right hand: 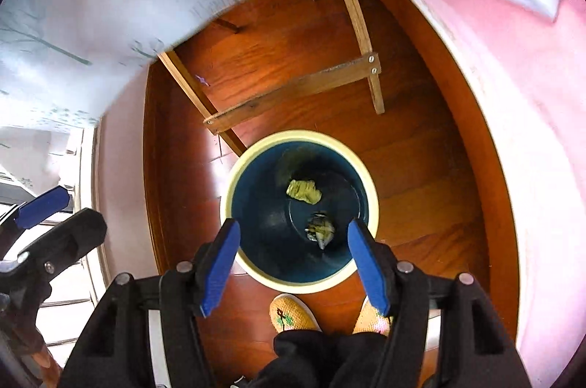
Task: Collect trash
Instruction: 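Open both grippers to drop the wrappers into the bin, then raise both tools back toward the table, then grasp the red paper with the left gripper while the right grasps the white tissue, then carry the red paper and white tissue down over the bin, then open both grippers to drop the red paper and tissue into the bin, then raise both tools back toward the table, then grasp the white printed box with the left gripper while the right grasps the beige item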
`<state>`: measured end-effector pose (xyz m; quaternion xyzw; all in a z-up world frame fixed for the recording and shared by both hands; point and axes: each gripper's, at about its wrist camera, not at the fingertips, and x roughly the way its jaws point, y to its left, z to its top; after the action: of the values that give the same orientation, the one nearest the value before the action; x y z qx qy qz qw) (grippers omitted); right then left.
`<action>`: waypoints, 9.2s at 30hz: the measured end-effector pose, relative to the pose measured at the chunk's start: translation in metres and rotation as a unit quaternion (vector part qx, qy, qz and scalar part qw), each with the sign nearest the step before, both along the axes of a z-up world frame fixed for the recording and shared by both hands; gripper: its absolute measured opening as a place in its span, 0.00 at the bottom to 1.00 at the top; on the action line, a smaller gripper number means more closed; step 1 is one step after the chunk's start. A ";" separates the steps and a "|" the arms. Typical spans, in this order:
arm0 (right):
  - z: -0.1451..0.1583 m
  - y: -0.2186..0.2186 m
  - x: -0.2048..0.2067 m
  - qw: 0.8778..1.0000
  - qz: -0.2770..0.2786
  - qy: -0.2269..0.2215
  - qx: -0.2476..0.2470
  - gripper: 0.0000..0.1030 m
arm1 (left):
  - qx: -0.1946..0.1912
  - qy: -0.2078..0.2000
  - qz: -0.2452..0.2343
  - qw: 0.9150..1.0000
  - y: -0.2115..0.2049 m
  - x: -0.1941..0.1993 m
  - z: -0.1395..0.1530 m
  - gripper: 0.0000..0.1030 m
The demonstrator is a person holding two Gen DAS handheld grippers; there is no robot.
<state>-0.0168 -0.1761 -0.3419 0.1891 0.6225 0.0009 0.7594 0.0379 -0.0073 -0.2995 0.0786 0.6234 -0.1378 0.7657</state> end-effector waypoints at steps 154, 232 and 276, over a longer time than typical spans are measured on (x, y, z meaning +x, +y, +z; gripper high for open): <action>0.347 0.056 0.039 0.978 0.121 -0.169 -0.018 0.37 | -0.099 -0.106 0.004 0.989 0.082 -0.009 0.293 0.16; 0.301 0.034 0.005 0.969 0.088 -0.218 -0.076 0.66 | -0.072 -0.155 0.017 0.985 0.057 -0.013 0.279 0.97; 0.309 -0.105 0.228 0.967 0.097 -0.215 -0.093 0.66 | -0.007 -0.119 -0.041 0.992 -0.111 0.228 0.256 0.86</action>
<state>0.2116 -0.2806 -0.0331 0.0518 0.4571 0.0577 0.8861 0.2656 -0.1184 -0.0435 0.1149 0.5233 -0.1629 0.8285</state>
